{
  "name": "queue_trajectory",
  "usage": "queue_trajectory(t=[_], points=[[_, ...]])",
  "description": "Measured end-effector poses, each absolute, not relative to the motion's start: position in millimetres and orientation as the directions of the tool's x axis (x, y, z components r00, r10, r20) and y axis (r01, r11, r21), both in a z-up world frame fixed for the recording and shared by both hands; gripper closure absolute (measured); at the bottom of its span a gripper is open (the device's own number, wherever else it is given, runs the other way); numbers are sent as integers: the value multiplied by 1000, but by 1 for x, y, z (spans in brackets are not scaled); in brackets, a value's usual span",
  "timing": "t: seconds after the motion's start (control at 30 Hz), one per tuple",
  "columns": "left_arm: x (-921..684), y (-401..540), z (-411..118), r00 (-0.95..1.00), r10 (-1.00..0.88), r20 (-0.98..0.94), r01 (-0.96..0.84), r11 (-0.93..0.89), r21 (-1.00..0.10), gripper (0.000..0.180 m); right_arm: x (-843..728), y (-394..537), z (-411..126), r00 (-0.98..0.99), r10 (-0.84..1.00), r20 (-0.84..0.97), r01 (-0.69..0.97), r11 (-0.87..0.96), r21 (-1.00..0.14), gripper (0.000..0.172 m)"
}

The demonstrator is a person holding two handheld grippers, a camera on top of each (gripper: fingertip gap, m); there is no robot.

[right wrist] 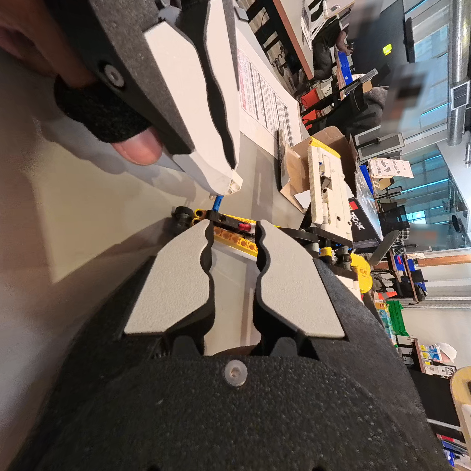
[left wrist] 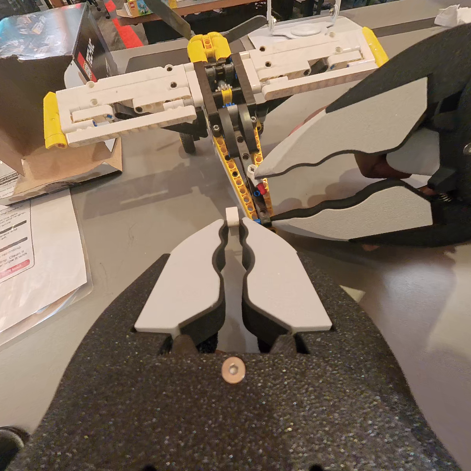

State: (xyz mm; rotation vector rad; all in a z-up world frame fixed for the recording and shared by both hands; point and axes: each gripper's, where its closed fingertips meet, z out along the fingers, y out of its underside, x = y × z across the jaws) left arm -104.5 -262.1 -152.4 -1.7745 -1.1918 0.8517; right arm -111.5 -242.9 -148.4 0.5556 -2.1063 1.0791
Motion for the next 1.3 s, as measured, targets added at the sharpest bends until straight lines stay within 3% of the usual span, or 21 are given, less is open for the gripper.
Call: queue_trajectory(t=[1.3], points=[[-105, -262, -153, 314, 943, -114, 385, -237, -892, 172, -113, -242, -149, -669, 37, 742, -616, 531, -582, 142]])
